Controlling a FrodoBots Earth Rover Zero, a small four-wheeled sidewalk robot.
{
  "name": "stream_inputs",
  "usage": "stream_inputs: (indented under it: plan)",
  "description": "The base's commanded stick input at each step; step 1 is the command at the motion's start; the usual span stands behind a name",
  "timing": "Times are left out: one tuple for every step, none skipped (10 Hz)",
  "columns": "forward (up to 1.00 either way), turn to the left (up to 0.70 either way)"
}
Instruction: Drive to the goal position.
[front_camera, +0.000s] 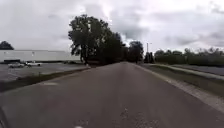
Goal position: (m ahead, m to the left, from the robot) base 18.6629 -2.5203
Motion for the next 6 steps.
stream_inputs:
  plan:
    - [1.00, -0.12]
    - [1.00, -0.08]
    - [1.00, -0.03]
    - [1.00, -0.02]
    - [1.00, -0.01]
    - [1.00, 0.01]
